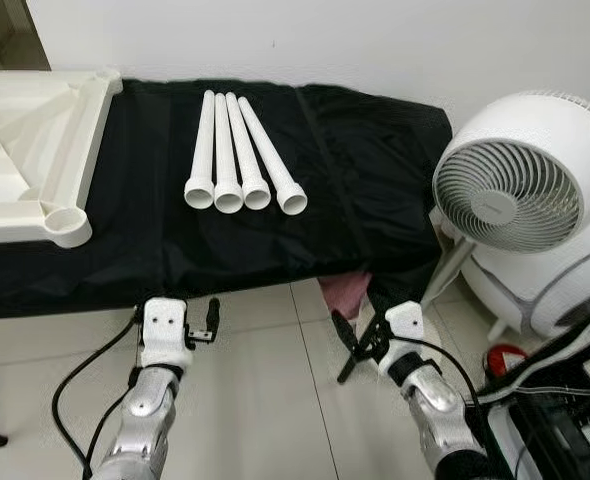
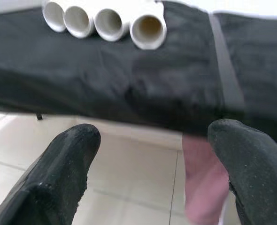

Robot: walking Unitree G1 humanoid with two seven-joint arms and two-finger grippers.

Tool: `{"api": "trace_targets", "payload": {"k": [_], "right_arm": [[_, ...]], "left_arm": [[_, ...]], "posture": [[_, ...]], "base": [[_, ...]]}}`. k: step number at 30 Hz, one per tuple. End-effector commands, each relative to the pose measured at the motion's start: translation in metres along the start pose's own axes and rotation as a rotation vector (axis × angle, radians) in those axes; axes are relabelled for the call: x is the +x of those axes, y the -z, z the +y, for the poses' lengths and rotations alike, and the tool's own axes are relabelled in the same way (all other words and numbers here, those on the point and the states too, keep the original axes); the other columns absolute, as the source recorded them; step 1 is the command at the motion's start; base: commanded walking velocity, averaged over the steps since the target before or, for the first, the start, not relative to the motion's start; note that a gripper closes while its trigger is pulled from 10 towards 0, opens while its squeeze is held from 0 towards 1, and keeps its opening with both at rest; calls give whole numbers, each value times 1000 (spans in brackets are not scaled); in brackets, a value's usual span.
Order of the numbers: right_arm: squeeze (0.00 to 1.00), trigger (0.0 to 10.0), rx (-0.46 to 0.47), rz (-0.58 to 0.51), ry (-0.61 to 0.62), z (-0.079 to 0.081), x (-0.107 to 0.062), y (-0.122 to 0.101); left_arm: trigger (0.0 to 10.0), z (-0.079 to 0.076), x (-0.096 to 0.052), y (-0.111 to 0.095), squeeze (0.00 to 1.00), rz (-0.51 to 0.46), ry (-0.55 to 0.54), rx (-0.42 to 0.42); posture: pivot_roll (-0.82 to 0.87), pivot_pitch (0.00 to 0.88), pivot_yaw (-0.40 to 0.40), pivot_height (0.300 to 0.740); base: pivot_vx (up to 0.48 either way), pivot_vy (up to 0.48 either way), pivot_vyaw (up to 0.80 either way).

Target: Building children table

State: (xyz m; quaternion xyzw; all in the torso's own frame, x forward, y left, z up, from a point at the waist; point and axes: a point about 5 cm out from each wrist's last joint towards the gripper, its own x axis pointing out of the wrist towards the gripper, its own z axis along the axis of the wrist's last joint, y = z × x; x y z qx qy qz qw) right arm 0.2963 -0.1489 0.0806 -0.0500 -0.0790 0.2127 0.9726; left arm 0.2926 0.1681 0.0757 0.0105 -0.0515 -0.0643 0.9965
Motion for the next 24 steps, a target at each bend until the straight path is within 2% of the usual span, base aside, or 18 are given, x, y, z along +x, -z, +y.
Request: {"api": "trace_targets", "payload": {"k": [1,4,10,13,16,17,18,21,24], "right_arm": [[0,10000,7,2,5,-2,-3,-1],[0,10000,-9,-90,-6,-5,3,-27],[0,10000,-4,-122,21,-9,6,-38],[0,10000,18,-166,102,-21,17,-58],[0,10000,25,-172,127,-26,21,-64],[0,10000,35,-178,158,-31,24,-69],[0,10000,35,-178,158,-31,24,-69],[0,10000,4,-196,207,-40,26,-79],[0,10000,-9,-197,206,-39,25,-81]], "left_arm": [[10000,-16,-4,-2,0,1,328,-1],[10000,-13,-6,-21,0,-56,339,11],[10000,-12,-4,-32,0,-84,322,-4],[10000,-12,8,-53,0,-122,274,-69],[10000,-12,13,-57,0,-123,263,-83],[10000,-11,19,-62,0,-122,240,-96],[10000,-11,19,-62,0,-122,240,-96],[10000,-8,34,-74,0,-131,176,-56],[10000,-5,37,-80,0,-142,150,-46]], "posture": [[79,74,-60,740],[81,75,-60,740],[85,74,-62,740],[83,73,-62,740],[83,73,-62,740],[79,65,-69,740],[79,65,-69,740],[72,60,-67,740],[68,55,-64,740]], "base": [[0,0,0],[0,0,0],[0,0,0],[0,0,0],[0,0,0],[0,0,0],[0,0,0],[0,0,0],[0,0,0]]}}
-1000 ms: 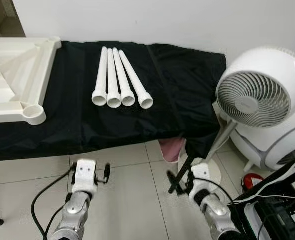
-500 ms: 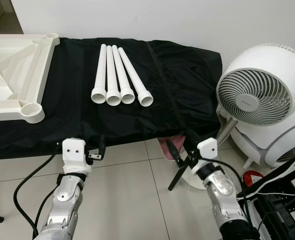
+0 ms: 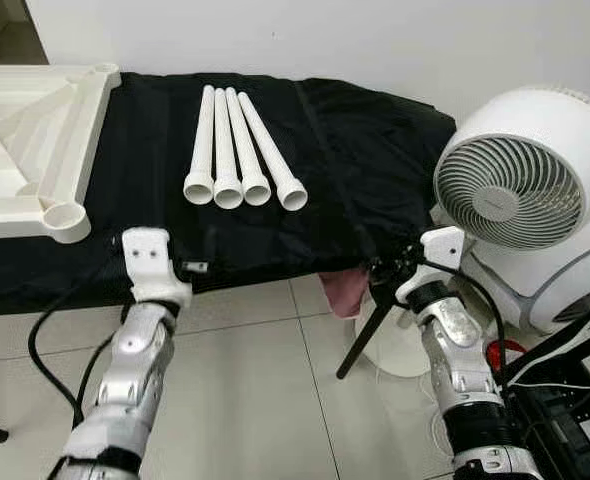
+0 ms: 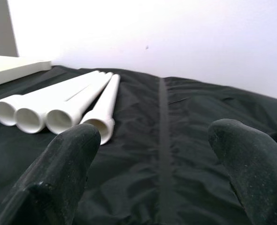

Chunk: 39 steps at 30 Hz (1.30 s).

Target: Building children table

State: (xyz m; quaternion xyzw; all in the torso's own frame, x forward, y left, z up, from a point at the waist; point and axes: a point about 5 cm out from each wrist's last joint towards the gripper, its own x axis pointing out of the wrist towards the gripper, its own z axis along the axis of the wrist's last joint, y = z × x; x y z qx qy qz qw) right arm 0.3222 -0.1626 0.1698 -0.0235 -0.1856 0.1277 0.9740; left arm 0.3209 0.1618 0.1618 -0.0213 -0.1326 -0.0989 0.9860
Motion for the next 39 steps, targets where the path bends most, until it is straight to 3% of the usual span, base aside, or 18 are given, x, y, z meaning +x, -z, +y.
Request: {"api": "trace_targets", "payload": {"k": [1,12,14,24,30,35,39], "right_arm": [[0,10000,-13,11,27,-5,-4,0],[0,10000,-10,22,66,-11,-2,-4],[0,10000,-22,26,76,-14,0,-4],[0,10000,-66,35,54,-8,0,-3],[0,10000,-71,32,44,-6,0,-3],[0,10000,-64,31,40,-6,2,-3],[0,10000,-55,31,37,-7,2,-3]], "left_arm": [[10000,-3,1,2,0,29,65,1],[10000,-3,12,-4,0,43,51,9],[10000,-3,17,-6,0,41,48,8],[10000,-1,18,-7,0,46,33,2],[10000,0,19,-9,0,41,30,10],[10000,-2,20,-12,0,27,32,58],[10000,-5,23,-15,0,14,56,46]], "posture": [[67,50,-65,740],[63,42,-87,740],[62,36,-92,740],[71,25,-88,740],[76,18,-86,740],[76,16,-90,740],[70,20,-104,740]], "base": [[0,0,0],[0,0,0],[0,276,0],[0,422,0],[0,446,669],[0,0,800],[0,0,400]]}}
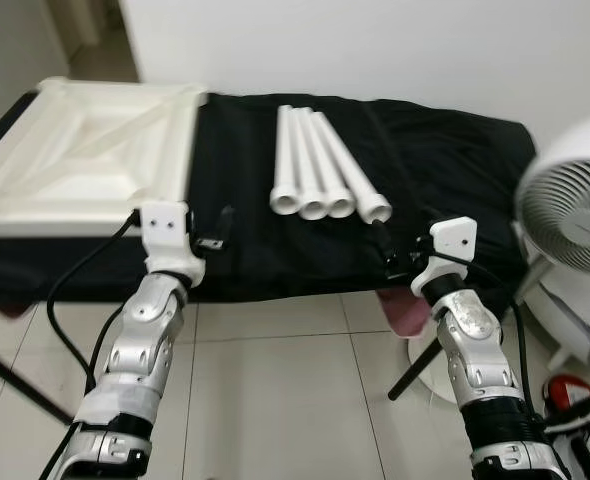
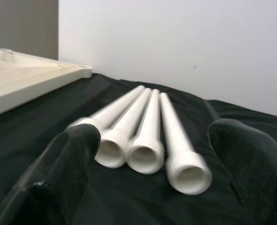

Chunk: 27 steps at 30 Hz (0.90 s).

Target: Building children table

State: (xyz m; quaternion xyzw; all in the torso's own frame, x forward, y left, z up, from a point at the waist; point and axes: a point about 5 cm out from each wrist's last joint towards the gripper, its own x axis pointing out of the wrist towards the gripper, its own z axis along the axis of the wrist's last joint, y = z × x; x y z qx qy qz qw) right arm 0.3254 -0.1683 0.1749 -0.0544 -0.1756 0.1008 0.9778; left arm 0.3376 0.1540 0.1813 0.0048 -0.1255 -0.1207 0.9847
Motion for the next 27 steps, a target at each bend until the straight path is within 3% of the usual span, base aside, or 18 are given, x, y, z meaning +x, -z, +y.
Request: {"api": "trace_targets", "payload": {"k": [1,11,19,27], "right_arm": [[0,10000,22,3,-5,-1,0,1],[0,10000,23,9,-4,-2,5,1],[0,10000,3,26,-3,2,5,3],[0,10000,2,4,1,1,9,-1]], "left_arm": [[10000,-2,1,-2,0,-11,14,9],[10000,4,10,-10,0,-25,-16,-12],[10000,17,7,-16,0,-16,-51,2],[10000,16,8,-15,0,-14,-56,-1]], "posture": [[70,20,-104,740],[78,27,-85,740],[80,49,-46,740],[67,56,-35,740]], "base": [[0,0,0],[0,0,0],[0,0,0],[0,0,0]]}}
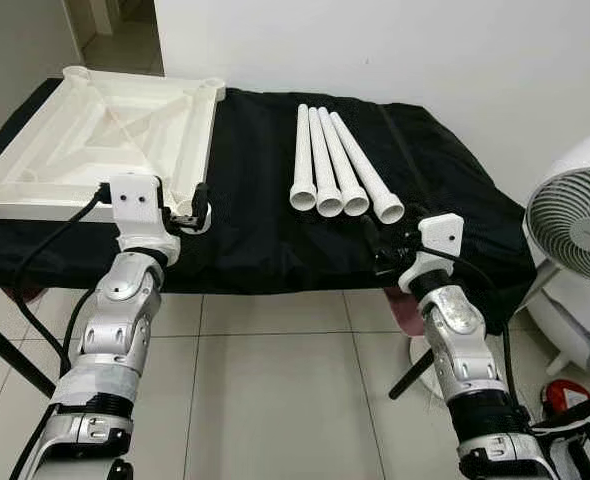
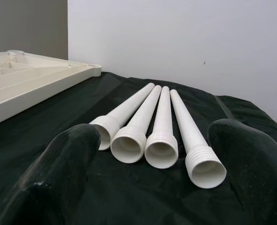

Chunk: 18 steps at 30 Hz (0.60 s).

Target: Building children table

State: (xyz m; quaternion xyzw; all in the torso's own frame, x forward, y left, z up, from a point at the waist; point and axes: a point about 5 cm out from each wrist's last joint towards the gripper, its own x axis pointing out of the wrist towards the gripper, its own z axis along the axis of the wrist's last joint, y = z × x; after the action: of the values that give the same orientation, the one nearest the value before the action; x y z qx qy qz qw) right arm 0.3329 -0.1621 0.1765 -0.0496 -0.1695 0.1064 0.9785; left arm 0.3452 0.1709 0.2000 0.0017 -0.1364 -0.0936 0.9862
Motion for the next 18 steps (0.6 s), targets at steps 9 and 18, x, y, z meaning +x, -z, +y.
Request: {"api": "trace_targets", "payload": {"k": [9,18], "right_arm": [[0,10000,-18,8,15,-4,-2,2],[0,10000,-16,5,2,-1,0,1]], "left_arm": [[10000,-7,1,4,0,8,-9,-15],[10000,-9,0,5,0,3,-24,-24]], "posture": [[64,49,-56,740],[76,38,-81,740]], "base": [[0,0,0],[0,0,0]]}}
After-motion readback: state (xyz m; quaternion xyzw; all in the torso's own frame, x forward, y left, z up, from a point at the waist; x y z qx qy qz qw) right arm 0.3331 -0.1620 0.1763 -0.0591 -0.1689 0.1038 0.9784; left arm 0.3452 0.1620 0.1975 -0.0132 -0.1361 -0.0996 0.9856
